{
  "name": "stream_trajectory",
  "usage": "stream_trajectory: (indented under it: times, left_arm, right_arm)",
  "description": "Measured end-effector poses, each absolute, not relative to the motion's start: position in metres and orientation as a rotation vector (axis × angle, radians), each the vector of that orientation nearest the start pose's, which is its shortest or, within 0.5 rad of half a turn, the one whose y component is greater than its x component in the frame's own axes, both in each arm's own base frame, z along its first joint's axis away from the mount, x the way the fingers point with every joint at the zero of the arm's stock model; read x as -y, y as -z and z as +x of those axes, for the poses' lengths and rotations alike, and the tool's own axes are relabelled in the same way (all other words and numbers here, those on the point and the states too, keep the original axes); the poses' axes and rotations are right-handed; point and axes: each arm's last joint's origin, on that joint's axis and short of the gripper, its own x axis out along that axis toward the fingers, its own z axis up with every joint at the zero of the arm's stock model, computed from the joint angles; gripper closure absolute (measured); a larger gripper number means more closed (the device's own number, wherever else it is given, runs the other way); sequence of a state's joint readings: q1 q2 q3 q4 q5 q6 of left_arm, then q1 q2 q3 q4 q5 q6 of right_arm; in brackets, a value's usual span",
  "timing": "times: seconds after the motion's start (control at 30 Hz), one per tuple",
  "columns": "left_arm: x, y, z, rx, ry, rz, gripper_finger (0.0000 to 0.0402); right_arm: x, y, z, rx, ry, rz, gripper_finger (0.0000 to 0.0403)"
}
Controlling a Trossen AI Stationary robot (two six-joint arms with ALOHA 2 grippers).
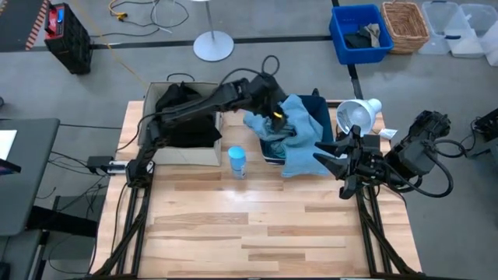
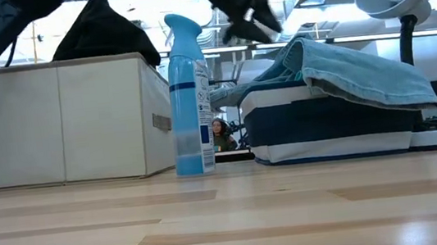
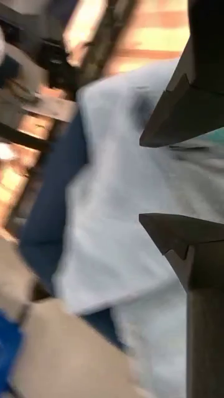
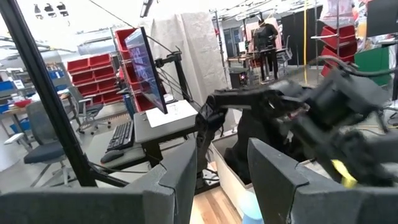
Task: Sort clothes
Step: Put the blue pants into the blue laundry bin
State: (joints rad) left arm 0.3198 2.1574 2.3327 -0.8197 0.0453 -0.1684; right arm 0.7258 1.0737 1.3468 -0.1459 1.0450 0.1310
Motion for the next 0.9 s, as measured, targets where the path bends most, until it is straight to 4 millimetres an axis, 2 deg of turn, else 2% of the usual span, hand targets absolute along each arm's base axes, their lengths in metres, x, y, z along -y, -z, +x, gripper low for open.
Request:
stream_trajectory:
  times: [0.1, 0.2, 0.37, 0.6, 0.9]
  left_arm:
    - [-0.146, -0.363, 0.435, -0.759, -0.376, -0.296, 0.0234]
    - [-0.144, -0.349, 0.426, -0.925, -0.424, -0.325, 0.0249]
    - [-0.136, -0.349, 0.416, -1.009, -0.495, -0.324, 0.0249]
    - [-0.124, -0.345, 0.401, -1.204, -0.41, -0.273, 0.0244]
    - [-0.141, -0.306, 0.4, -1.324, -0.387, -0.274, 0.0247]
  right_arm:
    - [-0.111, -0.47, 0.163, 0.101, 0.314, 0.224, 0.0243]
    - [-0.111, -0.47, 0.163, 0.098, 0.314, 0.221, 0.0243]
    - [-0.111, -0.469, 0.163, 0.094, 0.313, 0.213, 0.0243]
    - [-0.111, -0.467, 0.163, 0.081, 0.314, 0.197, 0.0243]
    - [-0.111, -0.466, 0.163, 0.072, 0.318, 0.187, 0.0243]
